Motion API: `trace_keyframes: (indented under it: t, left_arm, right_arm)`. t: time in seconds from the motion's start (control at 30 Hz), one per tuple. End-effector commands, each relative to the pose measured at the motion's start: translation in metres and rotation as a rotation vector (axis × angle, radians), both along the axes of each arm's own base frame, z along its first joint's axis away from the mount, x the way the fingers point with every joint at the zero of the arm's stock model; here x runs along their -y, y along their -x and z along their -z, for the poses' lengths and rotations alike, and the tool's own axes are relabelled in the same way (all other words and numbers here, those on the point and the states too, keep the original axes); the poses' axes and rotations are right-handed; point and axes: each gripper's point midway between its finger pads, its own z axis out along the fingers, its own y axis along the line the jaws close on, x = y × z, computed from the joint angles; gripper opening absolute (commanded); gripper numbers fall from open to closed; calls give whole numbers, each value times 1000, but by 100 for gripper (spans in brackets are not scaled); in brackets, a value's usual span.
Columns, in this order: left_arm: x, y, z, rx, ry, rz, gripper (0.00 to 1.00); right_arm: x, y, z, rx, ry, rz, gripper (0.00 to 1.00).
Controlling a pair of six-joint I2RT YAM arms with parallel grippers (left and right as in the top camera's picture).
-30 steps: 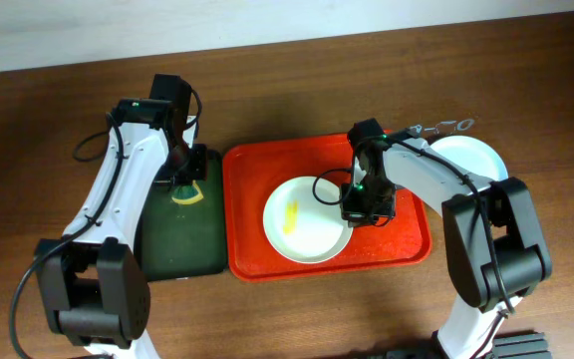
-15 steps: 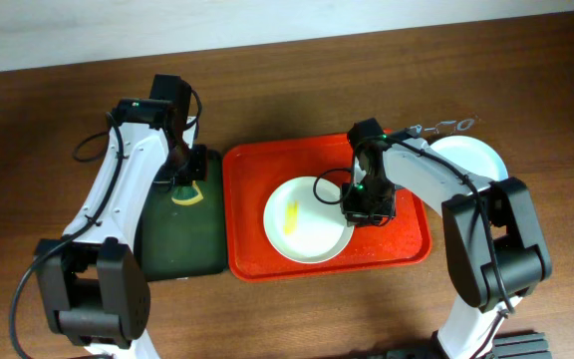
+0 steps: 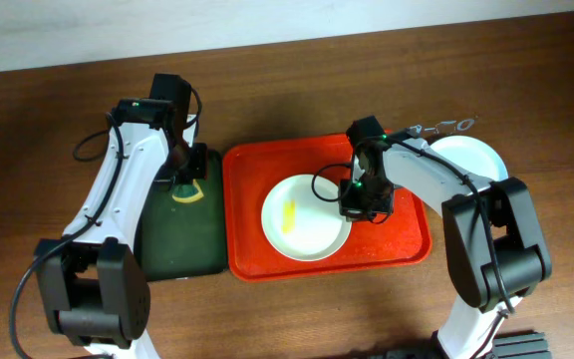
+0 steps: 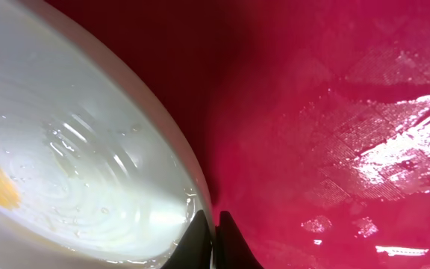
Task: Clean dirty plates on tray and stack at the side
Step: 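Lift the sponge with the left gripper and move it over the plate, then scrub the yellow-smeared plate with the sponge in the left gripper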
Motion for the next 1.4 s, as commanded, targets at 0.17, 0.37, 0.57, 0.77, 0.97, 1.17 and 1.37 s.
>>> trace_keyframes:
  t: [0.17,0.37,0.57,0.77,0.97,1.17,1.37]
  left_arm:
    - [1,-10,-18,67,5,14,0]
    - [8,-16,-20,98,12,29,0]
    - [14,-20,-44,117,35,75,0]
    - [11,-27,-92,149,36,69,0]
    - [30,-28,-79,101,94,97,0]
    - [77,-19,-53,25,161,186,0]
    - [124,-2,-10,-86,139,262,0]
  right_arm:
    - [-2,-6,-1,21,11,59,4]
    - [-2,-6,-1,21,11,60,4]
    - [-2,-4,-1,11,14,60,4]
    - [-3,-3,-1,10,14,55,4]
    - [-12,1,-1,11,14,25,4]
    - [-16,3,-1,8,15,24,4]
    - [-16,2,-1,7,15,37,4]
